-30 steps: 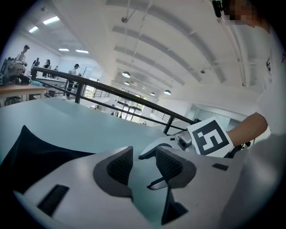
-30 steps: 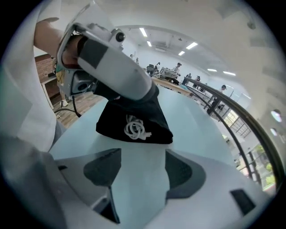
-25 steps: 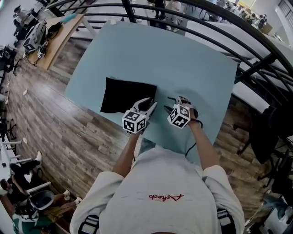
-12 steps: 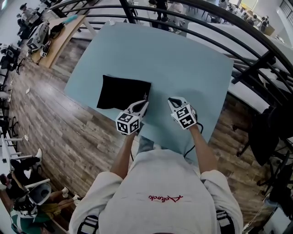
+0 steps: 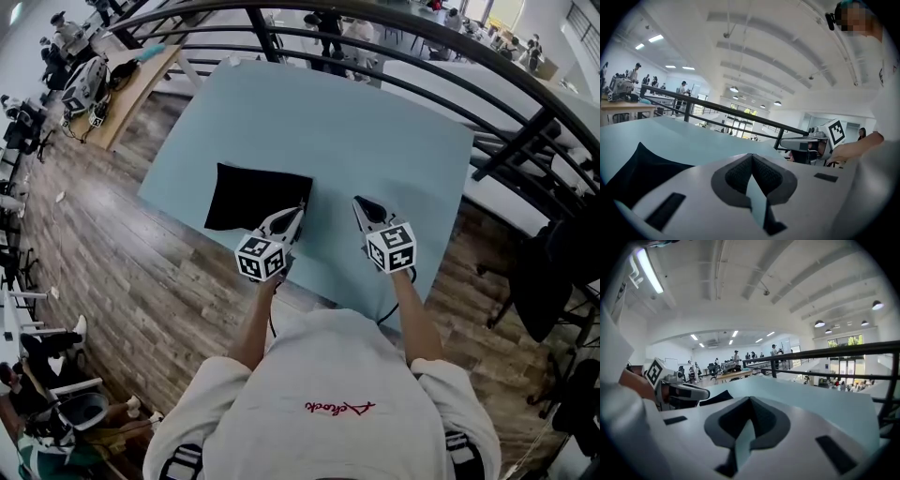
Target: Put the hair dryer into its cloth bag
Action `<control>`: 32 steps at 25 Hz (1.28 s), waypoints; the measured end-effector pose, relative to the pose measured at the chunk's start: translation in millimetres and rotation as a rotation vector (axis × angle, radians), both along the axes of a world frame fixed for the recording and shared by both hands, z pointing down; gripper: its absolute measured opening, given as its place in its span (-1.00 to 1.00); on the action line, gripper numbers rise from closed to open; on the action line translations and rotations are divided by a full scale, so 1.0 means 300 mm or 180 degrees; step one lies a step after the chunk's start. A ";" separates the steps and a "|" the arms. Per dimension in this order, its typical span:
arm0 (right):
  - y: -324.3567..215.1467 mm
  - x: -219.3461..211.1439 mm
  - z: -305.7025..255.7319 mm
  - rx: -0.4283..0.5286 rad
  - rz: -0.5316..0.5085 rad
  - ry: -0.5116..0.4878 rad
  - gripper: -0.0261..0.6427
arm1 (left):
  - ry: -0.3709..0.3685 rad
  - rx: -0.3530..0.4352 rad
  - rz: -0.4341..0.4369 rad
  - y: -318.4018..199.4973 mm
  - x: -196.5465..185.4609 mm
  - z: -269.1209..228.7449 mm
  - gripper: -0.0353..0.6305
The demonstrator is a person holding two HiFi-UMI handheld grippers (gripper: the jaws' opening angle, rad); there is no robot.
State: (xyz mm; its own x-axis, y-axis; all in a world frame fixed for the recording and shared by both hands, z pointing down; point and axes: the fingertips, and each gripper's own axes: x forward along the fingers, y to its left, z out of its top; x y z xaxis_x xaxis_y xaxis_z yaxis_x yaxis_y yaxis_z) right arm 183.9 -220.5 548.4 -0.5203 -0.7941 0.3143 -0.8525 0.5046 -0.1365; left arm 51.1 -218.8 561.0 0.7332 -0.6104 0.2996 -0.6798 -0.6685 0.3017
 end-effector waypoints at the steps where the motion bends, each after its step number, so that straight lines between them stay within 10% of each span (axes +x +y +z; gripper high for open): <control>1: 0.012 -0.006 -0.016 0.0032 0.0026 0.0009 -0.87 | 0.0019 0.0020 0.0011 0.007 -0.008 -0.010 -0.87; 32: 0.784 -0.318 -0.136 0.0370 0.0379 0.0288 -0.87 | 0.0325 0.0107 0.0242 0.741 -0.366 -0.055 -0.87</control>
